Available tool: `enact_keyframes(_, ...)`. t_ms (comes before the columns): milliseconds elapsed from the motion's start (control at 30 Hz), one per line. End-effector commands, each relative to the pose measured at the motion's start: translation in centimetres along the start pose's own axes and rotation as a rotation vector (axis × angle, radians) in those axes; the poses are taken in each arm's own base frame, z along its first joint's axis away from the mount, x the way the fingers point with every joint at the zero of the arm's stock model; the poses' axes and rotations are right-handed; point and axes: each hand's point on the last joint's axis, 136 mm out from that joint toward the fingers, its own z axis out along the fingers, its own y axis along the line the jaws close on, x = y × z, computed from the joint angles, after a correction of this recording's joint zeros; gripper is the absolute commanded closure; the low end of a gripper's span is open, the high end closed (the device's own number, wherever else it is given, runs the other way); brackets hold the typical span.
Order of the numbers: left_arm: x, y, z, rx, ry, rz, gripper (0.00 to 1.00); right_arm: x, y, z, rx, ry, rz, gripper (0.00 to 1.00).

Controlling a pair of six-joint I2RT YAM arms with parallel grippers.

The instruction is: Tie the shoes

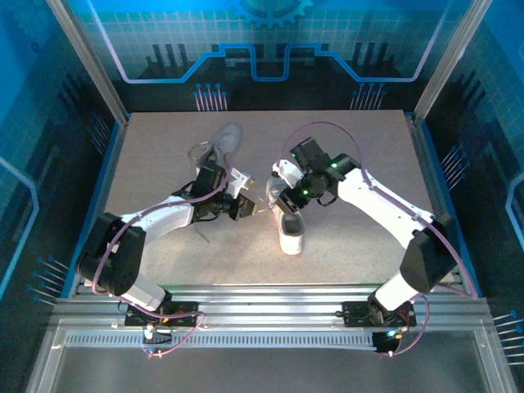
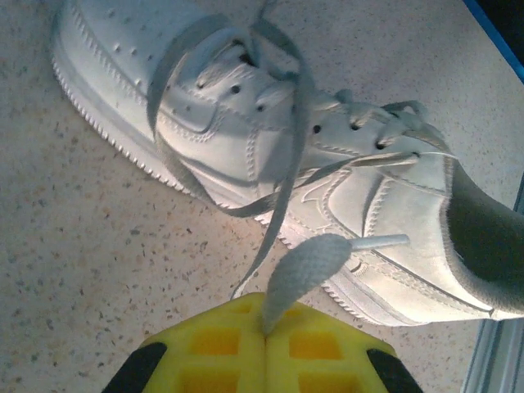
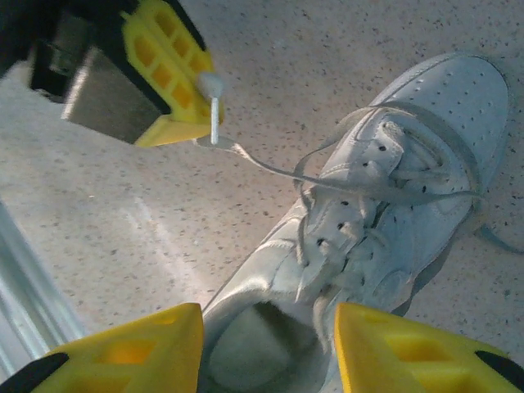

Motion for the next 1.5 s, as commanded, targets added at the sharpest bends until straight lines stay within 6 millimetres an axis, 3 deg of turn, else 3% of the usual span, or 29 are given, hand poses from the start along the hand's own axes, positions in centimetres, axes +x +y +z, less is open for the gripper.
enact_keyframes(0,0.2,0.4,0.2,0.001,0.006,-0.089,1.0,-0.4,-0.7,0.7,0.057,0.048,-0.042,0.54)
enact_keyframes(333,1.8,1.8,0.5,0.013,0.031,-0.166,1.0,-0.6,-1.0,4.0,0.101,0.188,-0.135,0.53)
enact_keyframes(733,2.9,2.3,0.5,0.031,0.042,-0.209,1.0,1.1,-1.4,5.8,0.199,0.347,-0.241,0.53)
enact_keyframes(800,2.9,2.3,0.5,0.034,0.04,-0.213,1.0,1.2,-1.9,5.9,0.226,0.365,-0.251,0.56)
enact_keyframes(967,2.9,2.0,0.3,0.041,0.034,-0.217,1.0,0.8,-2.4,5.5,0.275,0.357,-0.27,0.81)
enact_keyframes(1133,2.5,1.7,0.1,0.051,0.023,-0.222,1.0,0.0,-2.3,4.5,0.293,0.306,-0.269,0.96)
enact_keyframes(1467,0.5,-0.8,0.2,0.103,-0.024,-0.285,1.0,-1.8,-0.8,2.8,0.21,0.101,-0.13,1.0)
